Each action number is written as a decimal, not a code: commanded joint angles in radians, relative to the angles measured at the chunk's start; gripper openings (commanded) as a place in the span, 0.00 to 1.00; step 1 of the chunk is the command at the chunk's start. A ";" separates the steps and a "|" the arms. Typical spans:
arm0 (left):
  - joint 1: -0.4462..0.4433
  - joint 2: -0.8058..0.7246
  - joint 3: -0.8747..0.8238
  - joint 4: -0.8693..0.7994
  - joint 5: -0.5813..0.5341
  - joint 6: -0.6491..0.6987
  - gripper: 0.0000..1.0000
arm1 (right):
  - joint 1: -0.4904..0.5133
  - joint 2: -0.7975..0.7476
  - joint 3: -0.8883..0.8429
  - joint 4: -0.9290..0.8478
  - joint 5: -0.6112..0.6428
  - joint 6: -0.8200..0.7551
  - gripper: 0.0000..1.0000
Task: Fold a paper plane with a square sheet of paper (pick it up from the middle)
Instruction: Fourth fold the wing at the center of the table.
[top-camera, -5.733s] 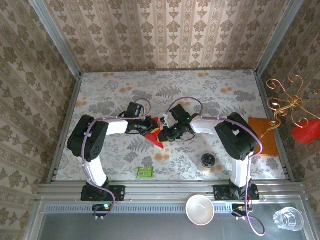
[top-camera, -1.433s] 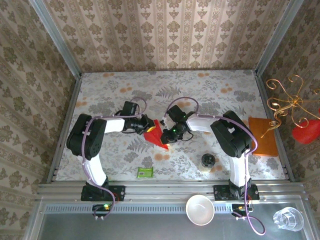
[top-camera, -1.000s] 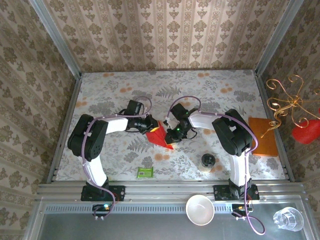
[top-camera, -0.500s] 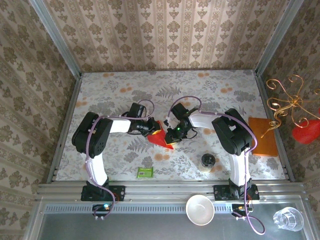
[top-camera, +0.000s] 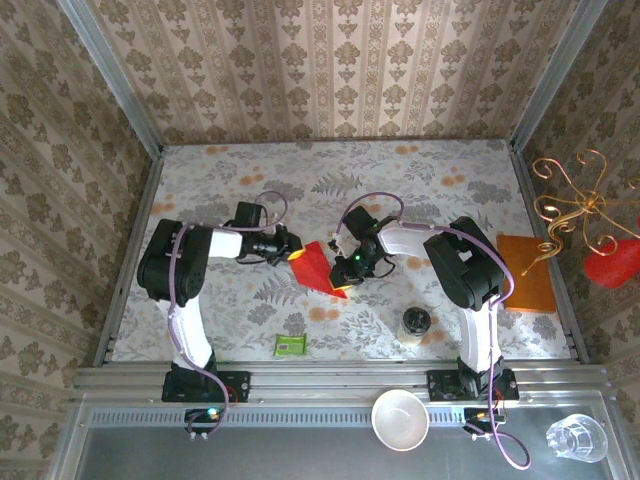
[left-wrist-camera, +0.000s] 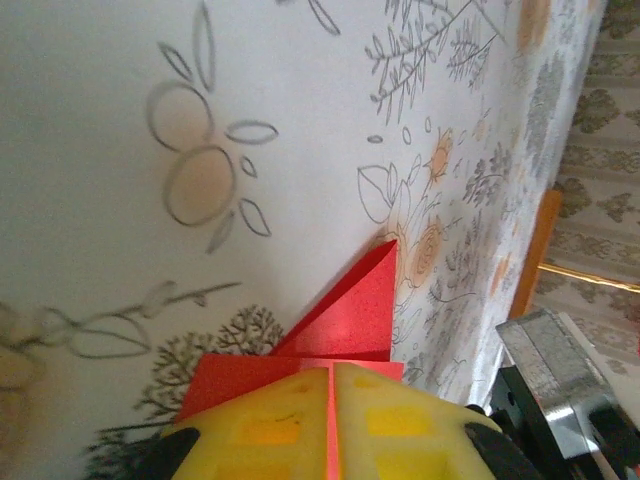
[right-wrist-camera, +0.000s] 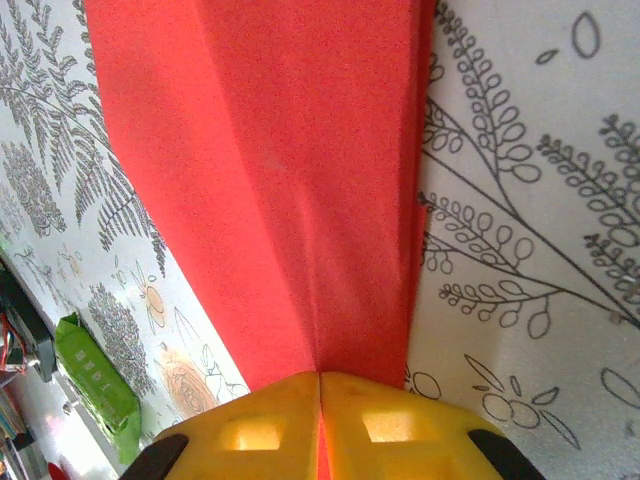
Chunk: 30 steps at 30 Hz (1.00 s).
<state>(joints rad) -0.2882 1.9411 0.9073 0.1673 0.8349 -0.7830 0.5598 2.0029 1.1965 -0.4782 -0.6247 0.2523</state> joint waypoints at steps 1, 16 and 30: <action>0.107 0.040 0.023 -0.012 -0.100 0.060 0.13 | -0.008 0.048 -0.057 -0.108 0.129 0.028 0.15; -0.040 -0.264 -0.005 -0.118 -0.229 -0.024 0.13 | -0.014 0.065 -0.004 -0.091 0.107 0.033 0.15; -0.220 -0.079 0.025 -0.087 -0.268 -0.117 0.10 | -0.028 0.046 -0.019 -0.030 0.043 0.027 0.15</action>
<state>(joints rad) -0.5152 1.8511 0.9104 0.1051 0.5934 -0.8875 0.5488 2.0113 1.2091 -0.4820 -0.6483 0.2687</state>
